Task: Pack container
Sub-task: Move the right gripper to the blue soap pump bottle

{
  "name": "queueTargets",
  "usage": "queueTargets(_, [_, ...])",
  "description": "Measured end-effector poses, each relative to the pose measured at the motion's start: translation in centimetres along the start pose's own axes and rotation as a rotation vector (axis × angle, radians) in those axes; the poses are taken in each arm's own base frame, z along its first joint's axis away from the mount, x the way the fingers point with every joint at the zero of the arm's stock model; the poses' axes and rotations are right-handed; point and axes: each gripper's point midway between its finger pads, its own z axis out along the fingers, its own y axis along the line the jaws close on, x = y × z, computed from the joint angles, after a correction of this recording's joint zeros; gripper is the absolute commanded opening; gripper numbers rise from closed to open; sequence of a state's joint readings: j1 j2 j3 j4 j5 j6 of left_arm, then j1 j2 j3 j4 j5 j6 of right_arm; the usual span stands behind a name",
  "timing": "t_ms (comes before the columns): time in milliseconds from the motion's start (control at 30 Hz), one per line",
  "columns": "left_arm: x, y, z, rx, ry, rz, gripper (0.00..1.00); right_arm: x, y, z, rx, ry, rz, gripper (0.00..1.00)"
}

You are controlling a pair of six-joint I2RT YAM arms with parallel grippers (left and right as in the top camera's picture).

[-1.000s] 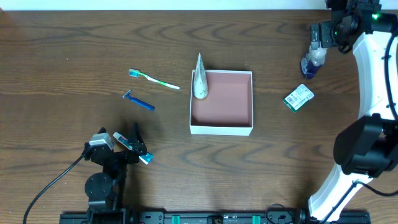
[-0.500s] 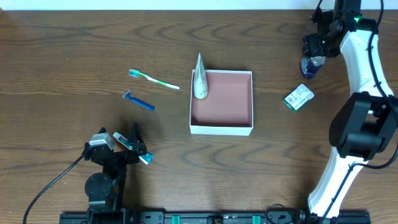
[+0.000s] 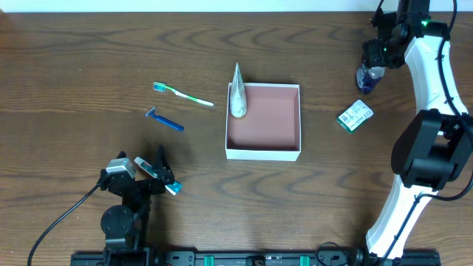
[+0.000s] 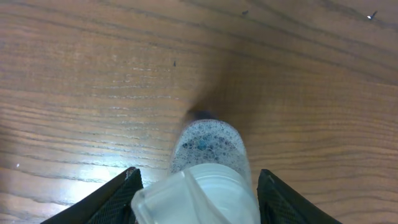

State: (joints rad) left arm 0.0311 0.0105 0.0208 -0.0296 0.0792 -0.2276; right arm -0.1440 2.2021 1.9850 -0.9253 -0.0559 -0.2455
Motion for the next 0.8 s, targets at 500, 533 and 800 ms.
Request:
queueTargets(500, [0.0, 0.0, 0.0, 0.000, 0.000, 0.000, 0.98, -0.3, -0.4, -0.3, 0.010, -0.012, 0.041, 0.51])
queueTargets(533, [0.0, 0.0, 0.0, 0.000, 0.000, 0.000, 0.98, -0.3, -0.4, -0.4, 0.011, -0.014, 0.041, 0.51])
queueTargets(800, [0.0, 0.0, 0.0, 0.000, 0.000, 0.000, 0.98, -1.1, -0.5, -2.1, 0.020, -0.054, 0.051, 0.55])
